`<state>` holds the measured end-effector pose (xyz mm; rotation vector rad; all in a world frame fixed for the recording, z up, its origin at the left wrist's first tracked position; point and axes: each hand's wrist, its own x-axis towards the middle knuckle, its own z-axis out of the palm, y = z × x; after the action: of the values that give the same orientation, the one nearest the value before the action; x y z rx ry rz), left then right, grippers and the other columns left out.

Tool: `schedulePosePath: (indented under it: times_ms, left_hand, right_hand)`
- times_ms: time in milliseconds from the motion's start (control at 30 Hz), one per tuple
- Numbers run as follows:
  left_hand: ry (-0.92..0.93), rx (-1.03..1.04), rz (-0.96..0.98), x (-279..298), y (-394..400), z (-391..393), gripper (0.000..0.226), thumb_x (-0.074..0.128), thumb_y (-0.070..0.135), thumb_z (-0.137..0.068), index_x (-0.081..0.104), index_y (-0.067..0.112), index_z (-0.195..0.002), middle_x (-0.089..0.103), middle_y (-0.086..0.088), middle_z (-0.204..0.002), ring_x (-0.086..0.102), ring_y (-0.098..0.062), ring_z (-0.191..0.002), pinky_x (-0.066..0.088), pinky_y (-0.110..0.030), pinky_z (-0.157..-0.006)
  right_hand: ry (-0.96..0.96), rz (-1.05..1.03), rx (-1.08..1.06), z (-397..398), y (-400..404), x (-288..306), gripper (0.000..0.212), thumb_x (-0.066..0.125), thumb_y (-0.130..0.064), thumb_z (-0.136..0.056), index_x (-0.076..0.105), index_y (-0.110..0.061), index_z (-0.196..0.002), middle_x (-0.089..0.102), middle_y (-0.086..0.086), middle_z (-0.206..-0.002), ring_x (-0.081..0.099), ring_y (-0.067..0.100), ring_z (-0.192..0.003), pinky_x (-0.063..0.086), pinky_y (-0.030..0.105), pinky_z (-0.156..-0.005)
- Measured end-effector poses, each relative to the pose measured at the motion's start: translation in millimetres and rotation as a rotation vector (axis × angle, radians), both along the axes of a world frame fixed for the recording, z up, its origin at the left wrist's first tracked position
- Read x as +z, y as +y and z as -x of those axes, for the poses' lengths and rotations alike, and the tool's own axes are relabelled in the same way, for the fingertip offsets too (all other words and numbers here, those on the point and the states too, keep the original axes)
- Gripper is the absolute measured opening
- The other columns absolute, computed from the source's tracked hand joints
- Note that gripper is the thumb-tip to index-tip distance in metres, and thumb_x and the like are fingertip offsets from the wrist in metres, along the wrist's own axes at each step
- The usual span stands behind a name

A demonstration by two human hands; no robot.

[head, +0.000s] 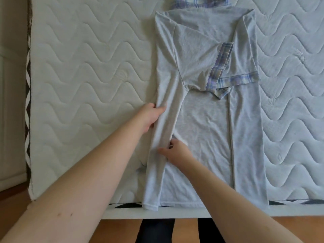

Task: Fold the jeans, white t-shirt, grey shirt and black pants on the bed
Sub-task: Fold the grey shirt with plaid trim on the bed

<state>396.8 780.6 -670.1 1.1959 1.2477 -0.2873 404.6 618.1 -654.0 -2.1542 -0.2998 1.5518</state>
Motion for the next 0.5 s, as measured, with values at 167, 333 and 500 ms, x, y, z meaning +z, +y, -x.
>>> schedulePosePath:
  times_ms: [167,333,500]
  left_hand:
    - [0.041,0.063,0.066,8.3,-33.8,47.0,0.033,0.063,0.035,-0.095,0.060,0.013,-0.119,0.070,-0.008,-0.111,0.068,-0.023,-0.097,0.056,-0.036,-0.084]
    - [0.032,0.102,-0.012,4.1,-76.4,82.4,0.041,0.066,0.037,-0.091,0.056,0.016,-0.124,0.069,-0.005,-0.113,0.068,-0.022,-0.097,0.057,-0.039,-0.085]
    - [0.090,0.119,-0.084,1.4,-119.1,111.3,0.029,0.068,0.040,-0.089,0.059,0.019,-0.108,0.068,-0.006,-0.112,0.066,-0.024,-0.101,0.053,-0.044,-0.095]
  right_hand:
    - [-0.003,-0.013,-0.164,29.9,-21.2,12.1,0.017,0.056,-0.033,-0.094,0.058,-0.016,-0.098,0.064,-0.004,-0.090,0.061,0.010,-0.076,0.048,0.021,-0.058]
    - [-0.007,-0.210,-0.384,48.9,-50.7,14.6,0.006,0.056,-0.038,-0.096,0.056,-0.032,-0.096,0.072,-0.006,-0.083,0.070,0.007,-0.072,0.061,0.031,-0.067]
    - [0.149,-0.111,-0.079,64.4,-89.1,13.3,0.019,0.063,-0.043,-0.091,0.065,-0.025,-0.099,0.070,-0.009,-0.086,0.066,0.007,-0.075,0.052,0.022,-0.064]
